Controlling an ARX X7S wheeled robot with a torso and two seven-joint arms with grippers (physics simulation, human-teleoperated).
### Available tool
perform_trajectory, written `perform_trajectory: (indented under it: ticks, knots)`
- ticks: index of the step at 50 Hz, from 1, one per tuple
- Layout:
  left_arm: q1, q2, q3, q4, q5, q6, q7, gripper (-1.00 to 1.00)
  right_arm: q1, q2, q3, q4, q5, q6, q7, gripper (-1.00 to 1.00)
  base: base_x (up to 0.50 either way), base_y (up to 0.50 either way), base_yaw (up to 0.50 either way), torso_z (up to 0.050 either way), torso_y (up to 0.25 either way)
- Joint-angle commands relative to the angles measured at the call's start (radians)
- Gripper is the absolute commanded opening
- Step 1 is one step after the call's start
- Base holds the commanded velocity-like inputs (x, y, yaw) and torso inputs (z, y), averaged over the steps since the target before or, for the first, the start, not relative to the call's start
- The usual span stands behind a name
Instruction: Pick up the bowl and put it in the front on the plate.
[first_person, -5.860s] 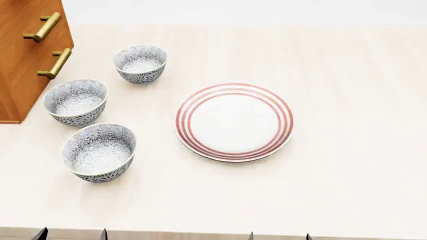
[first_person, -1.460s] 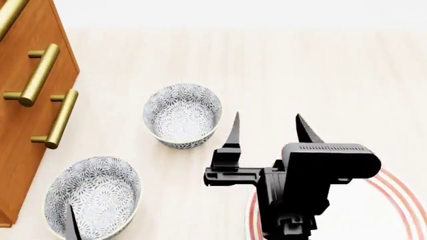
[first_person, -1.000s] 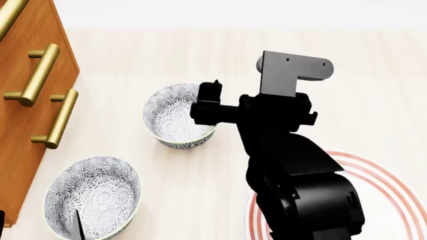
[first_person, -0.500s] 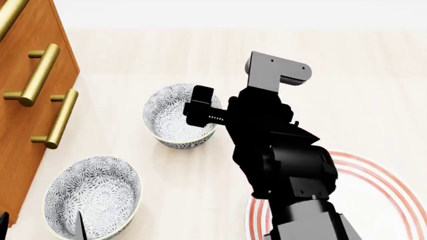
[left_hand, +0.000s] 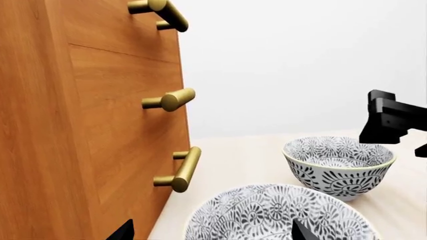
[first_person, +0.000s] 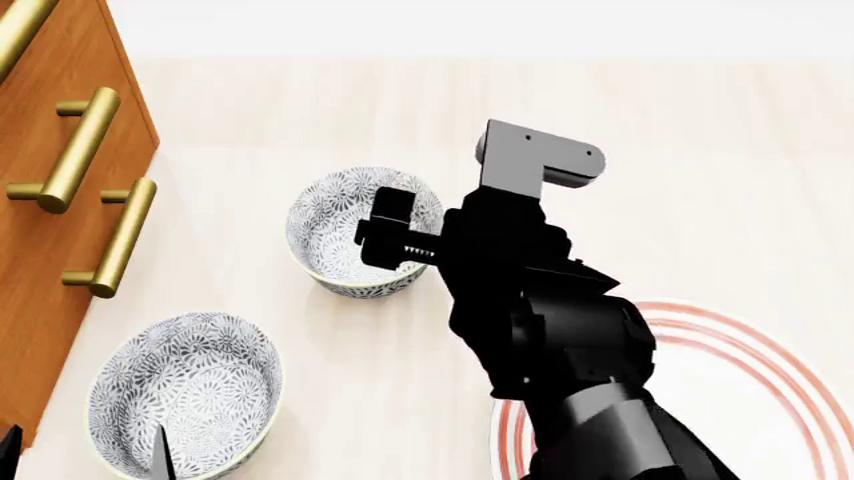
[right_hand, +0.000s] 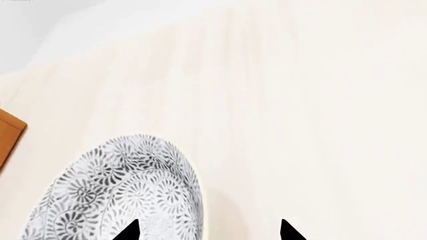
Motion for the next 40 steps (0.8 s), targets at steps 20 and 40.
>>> perform_trajectory:
  ticks: [20, 40]
  knots:
    - [-0.001, 0.002, 0.002, 0.000, 0.000, 0.012, 0.016, 1.00, 0.010, -0.013, -0.251, 0.027, 0.309, -0.076, 0.005, 1.00, 0.00, 0.00, 0.00, 0.000, 0.000]
    - [-0.004, -0.004, 0.009, 0.000, -0.009, 0.004, 0.009, 1.00, -0.003, -0.012, -0.338, 0.014, 0.393, -0.099, 0.013, 1.00, 0.00, 0.00, 0.00, 0.000, 0.000]
